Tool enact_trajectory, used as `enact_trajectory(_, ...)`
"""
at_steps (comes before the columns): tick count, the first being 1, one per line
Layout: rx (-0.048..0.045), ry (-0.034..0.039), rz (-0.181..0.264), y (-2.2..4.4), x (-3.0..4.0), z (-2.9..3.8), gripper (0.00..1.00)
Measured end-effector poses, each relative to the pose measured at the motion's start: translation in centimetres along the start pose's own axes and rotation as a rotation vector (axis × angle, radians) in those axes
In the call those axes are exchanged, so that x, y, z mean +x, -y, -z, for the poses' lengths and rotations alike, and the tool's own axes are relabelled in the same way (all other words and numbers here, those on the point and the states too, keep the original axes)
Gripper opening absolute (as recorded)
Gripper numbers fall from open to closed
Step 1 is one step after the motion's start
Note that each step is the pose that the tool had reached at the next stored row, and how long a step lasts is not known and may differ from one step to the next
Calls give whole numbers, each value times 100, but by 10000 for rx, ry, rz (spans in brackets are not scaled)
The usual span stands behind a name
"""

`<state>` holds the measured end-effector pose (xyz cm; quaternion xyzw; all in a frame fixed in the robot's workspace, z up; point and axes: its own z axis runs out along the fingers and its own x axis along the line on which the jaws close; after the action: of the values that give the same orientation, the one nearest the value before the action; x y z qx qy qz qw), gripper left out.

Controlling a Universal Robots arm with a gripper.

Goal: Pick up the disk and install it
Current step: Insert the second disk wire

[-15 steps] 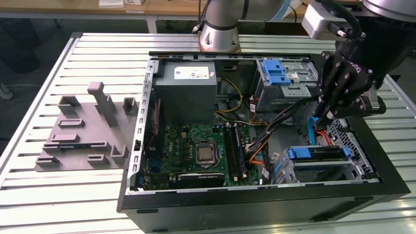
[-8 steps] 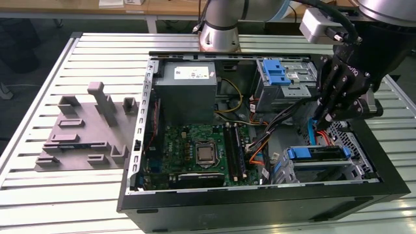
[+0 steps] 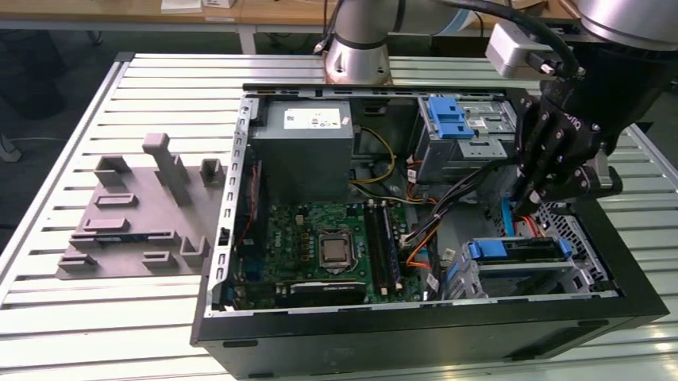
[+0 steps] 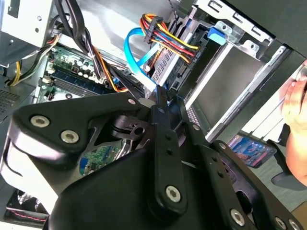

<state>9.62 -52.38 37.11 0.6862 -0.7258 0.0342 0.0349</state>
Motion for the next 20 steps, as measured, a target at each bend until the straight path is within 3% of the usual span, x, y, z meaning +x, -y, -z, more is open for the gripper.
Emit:
enact_trajectory(7,58,-264,-5,0,7,-37,22)
enact_trajectory(8,60,-281,-5,1,8,-38,16)
enact_trajectory(18,60,-286,-5,2,38,-60,16)
enact_trajectory(19,60,-285,-6,3,53,-73,16)
enact_trajectory(20,60,-282,-5,7,111,-153,16)
